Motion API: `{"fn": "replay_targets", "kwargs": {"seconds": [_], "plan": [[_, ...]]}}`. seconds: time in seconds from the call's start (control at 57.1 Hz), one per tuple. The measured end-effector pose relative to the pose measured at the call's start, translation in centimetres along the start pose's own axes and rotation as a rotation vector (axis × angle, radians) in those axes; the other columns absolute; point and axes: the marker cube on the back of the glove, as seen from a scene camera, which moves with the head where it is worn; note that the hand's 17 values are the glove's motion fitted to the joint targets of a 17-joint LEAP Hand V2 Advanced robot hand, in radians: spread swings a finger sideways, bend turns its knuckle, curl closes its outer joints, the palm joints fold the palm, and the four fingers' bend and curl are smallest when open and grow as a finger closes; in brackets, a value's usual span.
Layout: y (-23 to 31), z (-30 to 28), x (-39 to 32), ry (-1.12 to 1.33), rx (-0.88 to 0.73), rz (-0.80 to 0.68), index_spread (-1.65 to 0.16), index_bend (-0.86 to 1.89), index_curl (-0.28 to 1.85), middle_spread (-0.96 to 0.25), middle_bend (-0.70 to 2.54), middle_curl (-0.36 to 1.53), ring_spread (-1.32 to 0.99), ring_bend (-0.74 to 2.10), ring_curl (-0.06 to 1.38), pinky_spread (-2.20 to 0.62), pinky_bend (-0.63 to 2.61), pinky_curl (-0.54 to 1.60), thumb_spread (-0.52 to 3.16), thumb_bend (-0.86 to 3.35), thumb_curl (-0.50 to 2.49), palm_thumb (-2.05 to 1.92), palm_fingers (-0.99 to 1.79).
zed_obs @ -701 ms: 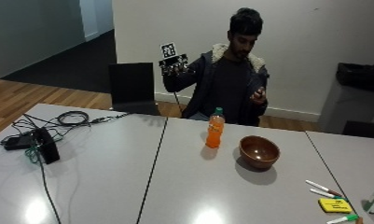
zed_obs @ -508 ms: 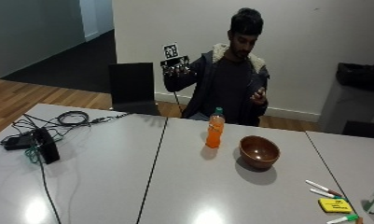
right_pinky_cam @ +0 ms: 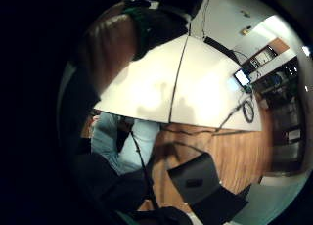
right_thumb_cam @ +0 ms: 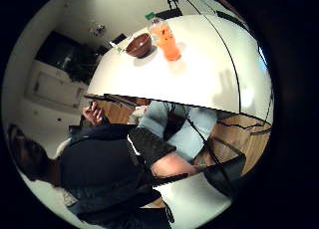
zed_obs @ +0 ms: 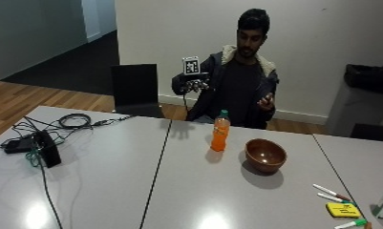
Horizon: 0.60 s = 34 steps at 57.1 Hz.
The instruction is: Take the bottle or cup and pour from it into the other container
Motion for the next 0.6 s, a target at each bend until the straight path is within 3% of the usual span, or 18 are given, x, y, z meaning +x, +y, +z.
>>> {"fn": "replay_targets", "kwargs": {"seconds": [0.07, 0.193, 0.298, 0.403, 0.543, 0.596], "plan": [[-2.4, 2.0, -1.4, -0.013, -0.008, 0.097, -0.35, 0.11, 0.21, 0.04, 0.28, 0.3, 0.2, 0.2, 0.21, 0.37, 0.5, 0.25, 0.9, -0.04, 0.3, 0.29, 0.34], [-5.5, 5.1, -2.3, -0.047, -0.117, -0.058, -0.34, 0.1, 0.2, 0.07, 0.28, 0.31, 0.21, 0.19, 0.22, 0.38, 0.56, 0.27, 0.88, -0.04, 0.31, 0.28, 0.27], [-11.8, 8.6, -3.4, -0.134, 0.208, 0.093, -0.31, 0.11, 0.19, 0.1, 0.27, 0.31, 0.22, 0.2, 0.23, 0.38, 0.6, 0.28, 0.88, -0.04, 0.32, 0.27, 0.2], [-11.5, 10.7, -3.0, -0.361, -0.105, -0.061, -0.28, 0.11, 0.18, 0.14, 0.26, 0.32, 0.24, 0.2, 0.23, 0.38, 0.65, 0.3, 0.86, -0.03, 0.33, 0.28, 0.13], [-14.3, 14.0, -3.5, -0.705, -0.042, 0.099, -0.26, 0.12, 0.18, 0.17, 0.26, 0.32, 0.24, 0.21, 0.24, 0.38, 0.68, 0.3, 0.84, -0.02, 0.35, 0.34, 0.11], [-15.4, 15.0, -3.6, -0.794, -0.018, 0.083, -0.25, 0.15, 0.19, 0.17, 0.26, 0.32, 0.25, 0.21, 0.24, 0.38, 0.68, 0.3, 0.83, -0.02, 0.35, 0.37, 0.12]]}}
